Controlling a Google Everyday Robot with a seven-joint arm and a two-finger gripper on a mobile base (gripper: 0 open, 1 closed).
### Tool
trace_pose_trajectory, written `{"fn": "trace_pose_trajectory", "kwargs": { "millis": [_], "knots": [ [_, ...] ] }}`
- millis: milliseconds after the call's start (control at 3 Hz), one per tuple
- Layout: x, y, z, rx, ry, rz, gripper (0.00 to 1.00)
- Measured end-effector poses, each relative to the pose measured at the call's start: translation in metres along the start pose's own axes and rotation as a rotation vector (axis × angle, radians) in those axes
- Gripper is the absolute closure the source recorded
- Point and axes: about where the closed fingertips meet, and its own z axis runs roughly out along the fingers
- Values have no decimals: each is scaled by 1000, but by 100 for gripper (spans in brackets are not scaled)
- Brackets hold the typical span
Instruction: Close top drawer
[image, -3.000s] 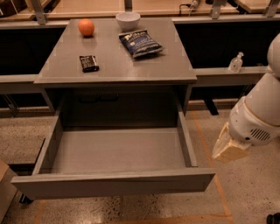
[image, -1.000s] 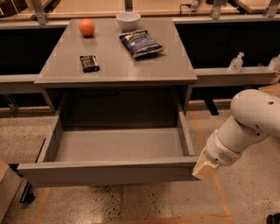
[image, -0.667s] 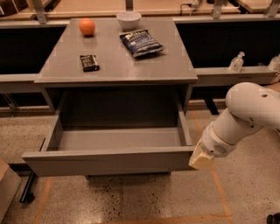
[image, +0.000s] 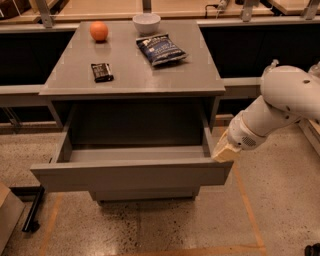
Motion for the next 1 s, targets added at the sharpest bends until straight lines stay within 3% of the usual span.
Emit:
{"fn": "trace_pose_trajectory", "kwargs": {
  "millis": [333,667,1000],
  "knots": [
    [0,-1,1,1,-1,2,100],
    [0,-27,22,21,-20,19,100],
    [-19,-71,48,31,-55,-23,100]
  ]
}}
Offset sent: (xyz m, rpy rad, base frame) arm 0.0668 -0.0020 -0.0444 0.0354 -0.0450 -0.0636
